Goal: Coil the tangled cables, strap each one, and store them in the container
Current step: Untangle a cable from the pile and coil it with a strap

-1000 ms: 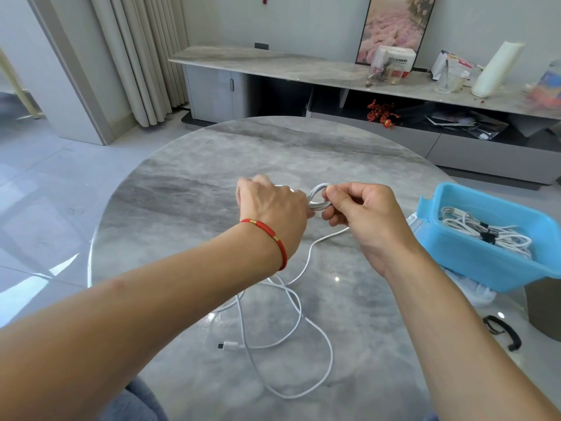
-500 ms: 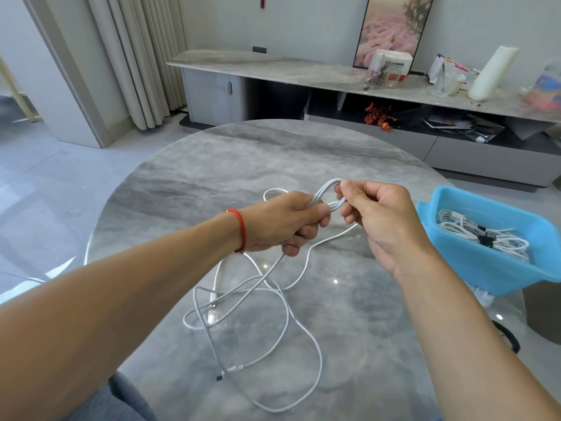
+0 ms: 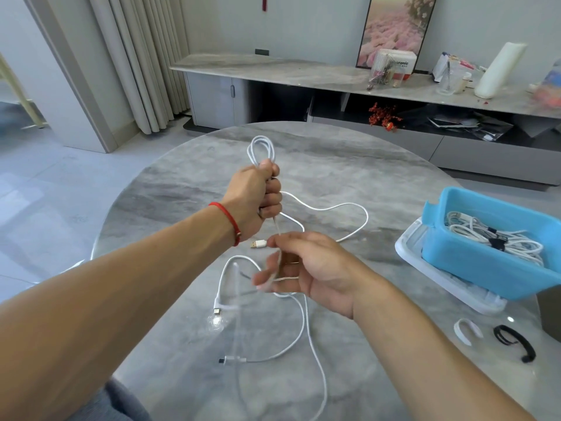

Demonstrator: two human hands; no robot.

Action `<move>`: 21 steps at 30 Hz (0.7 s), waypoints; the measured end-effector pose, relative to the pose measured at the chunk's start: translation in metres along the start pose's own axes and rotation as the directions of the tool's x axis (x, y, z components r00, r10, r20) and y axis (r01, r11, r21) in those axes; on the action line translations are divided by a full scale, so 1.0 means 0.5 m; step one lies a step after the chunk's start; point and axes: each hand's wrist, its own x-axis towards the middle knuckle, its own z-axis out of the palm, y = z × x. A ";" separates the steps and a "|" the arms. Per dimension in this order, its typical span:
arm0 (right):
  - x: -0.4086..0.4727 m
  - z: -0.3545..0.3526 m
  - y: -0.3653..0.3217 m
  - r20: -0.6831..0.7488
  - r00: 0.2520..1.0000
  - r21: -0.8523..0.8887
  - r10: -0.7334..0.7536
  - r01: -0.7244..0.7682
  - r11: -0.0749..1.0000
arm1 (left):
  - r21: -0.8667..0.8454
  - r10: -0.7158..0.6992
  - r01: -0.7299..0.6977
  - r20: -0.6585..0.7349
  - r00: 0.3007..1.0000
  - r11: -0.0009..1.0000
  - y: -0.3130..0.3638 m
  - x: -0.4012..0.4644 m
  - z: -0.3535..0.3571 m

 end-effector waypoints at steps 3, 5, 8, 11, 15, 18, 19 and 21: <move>-0.006 -0.010 0.000 -0.149 0.979 -0.371 -0.136 0.072 0.926 | 0.265 0.153 -0.121 -0.101 0.983 0.957 0.001 0.011 -0.022; -0.017 -0.018 -0.012 -0.105 0.932 -0.792 -0.346 0.131 0.596 | 0.468 0.197 -0.135 -0.085 0.977 0.873 -0.005 0.016 -0.032; -0.028 -0.023 -0.027 0.093 0.853 -0.968 -0.513 0.198 0.153 | 0.619 0.064 -0.067 0.027 0.998 0.783 -0.023 0.010 -0.026; -0.030 -0.038 -0.037 0.105 0.786 -0.977 -0.609 0.196 0.085 | 0.642 -0.117 -0.014 0.162 0.980 0.767 -0.043 -0.004 -0.013; -0.030 -0.044 -0.039 0.084 0.761 -0.971 -0.644 0.208 0.118 | 0.615 -0.250 0.018 0.293 0.923 0.788 -0.060 -0.022 0.000; -0.026 -0.047 -0.043 0.024 0.758 -0.988 -0.652 0.116 0.098 | 0.559 -0.352 0.127 0.316 0.881 0.820 -0.059 -0.027 0.000; -0.026 -0.050 -0.045 0.008 0.752 -0.992 -0.659 0.090 0.091 | 0.549 -0.391 0.174 0.307 0.868 0.818 -0.057 -0.028 -0.003; -0.028 -0.055 -0.049 -0.003 0.736 -0.992 -0.677 0.085 0.097 | 0.576 -0.439 0.213 0.287 0.851 0.790 -0.055 -0.031 -0.004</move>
